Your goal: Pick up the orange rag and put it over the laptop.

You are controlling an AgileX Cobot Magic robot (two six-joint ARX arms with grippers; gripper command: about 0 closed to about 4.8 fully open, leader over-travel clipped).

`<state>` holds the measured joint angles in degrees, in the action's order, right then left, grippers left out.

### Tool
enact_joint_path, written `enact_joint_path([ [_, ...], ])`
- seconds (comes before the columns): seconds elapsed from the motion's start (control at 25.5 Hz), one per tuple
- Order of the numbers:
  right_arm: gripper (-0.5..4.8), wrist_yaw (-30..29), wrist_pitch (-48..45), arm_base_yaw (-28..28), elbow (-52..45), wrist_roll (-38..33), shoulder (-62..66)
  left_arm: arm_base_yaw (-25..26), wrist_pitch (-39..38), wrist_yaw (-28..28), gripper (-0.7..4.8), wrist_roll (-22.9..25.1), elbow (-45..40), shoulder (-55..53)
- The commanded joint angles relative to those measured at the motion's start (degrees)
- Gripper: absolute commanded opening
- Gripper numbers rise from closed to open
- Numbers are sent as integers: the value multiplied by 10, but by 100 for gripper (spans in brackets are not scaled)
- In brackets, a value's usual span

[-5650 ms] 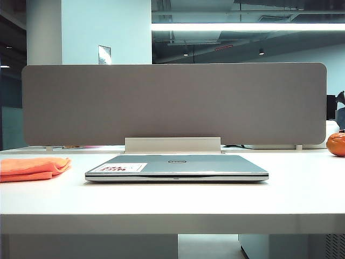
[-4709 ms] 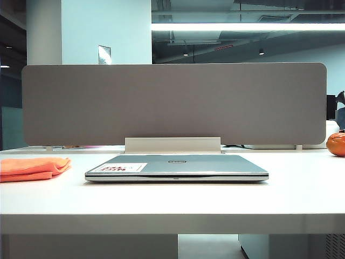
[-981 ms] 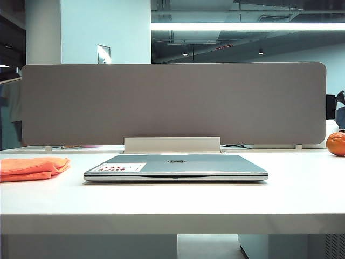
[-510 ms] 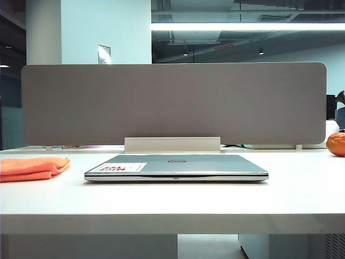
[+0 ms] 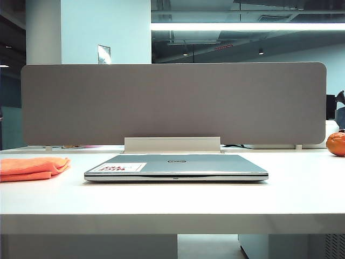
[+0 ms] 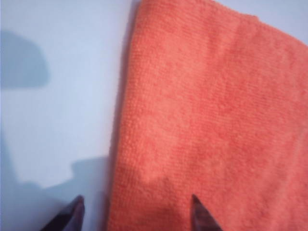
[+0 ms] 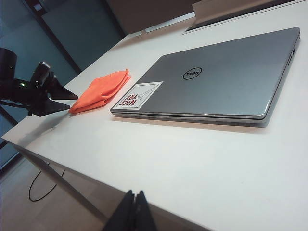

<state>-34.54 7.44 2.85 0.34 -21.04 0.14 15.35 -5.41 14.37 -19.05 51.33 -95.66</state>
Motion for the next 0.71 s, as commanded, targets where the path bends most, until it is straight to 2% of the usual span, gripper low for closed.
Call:
enact_joint_path([
  [0.04, -5, 1, -7, 0, -2, -1, -1, 1, 9, 0, 273, 2, 1, -9],
  [0.43, -5, 6, -9, 0, -2, 0, -1, -25, 21, 11, 262, 2, 1, -42],
  [0.47, -5, 6, -8, 0, -2, 0, -1, -29, 22, 11, 227, 2, 1, -45],
  [0.51, -5, 6, -8, 0, -2, 0, -1, -31, 21, 11, 142, 2, 1, -47],
  [0.59, -5, 6, -9, 0, -2, 0, -1, -32, 24, 11, 41, 2, 1, -47],
  [0.63, -5, 6, -9, 0, -2, 0, -1, -32, 26, 11, 7, 2, 1, -47],
  [0.71, -5, 6, -9, 0, -2, 0, -1, -31, 28, 15, -6, 2, 1, -47],
])
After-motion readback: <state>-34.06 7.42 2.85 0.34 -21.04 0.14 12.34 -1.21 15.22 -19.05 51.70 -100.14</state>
